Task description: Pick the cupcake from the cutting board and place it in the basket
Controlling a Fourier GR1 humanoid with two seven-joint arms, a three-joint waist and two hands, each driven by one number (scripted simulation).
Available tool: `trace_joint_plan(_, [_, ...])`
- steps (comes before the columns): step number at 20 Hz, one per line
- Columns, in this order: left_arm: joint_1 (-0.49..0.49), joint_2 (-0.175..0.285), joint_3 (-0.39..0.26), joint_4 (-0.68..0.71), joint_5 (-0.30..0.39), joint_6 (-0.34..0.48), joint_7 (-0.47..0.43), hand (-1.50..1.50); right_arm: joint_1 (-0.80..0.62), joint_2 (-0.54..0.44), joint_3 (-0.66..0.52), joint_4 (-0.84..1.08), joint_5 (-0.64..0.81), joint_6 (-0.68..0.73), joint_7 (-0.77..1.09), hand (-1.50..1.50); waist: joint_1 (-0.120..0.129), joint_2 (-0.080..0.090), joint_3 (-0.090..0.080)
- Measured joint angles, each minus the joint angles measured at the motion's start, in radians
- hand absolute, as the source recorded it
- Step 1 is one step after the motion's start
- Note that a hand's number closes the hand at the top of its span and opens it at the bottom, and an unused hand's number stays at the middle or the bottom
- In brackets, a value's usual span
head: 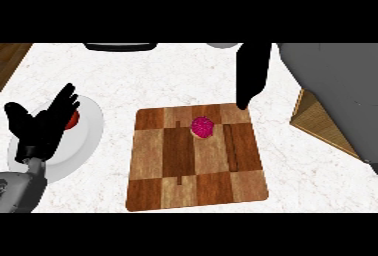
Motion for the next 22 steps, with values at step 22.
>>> trace_joint_plan(22, [-0.004,-0.043,0.051,0.011,-0.056,-0.038,0.01,0.0,0.411,0.014,-0.076,-0.021,0.216,-0.114,-0.431,-1.5,-0.001,0.002,0.002])
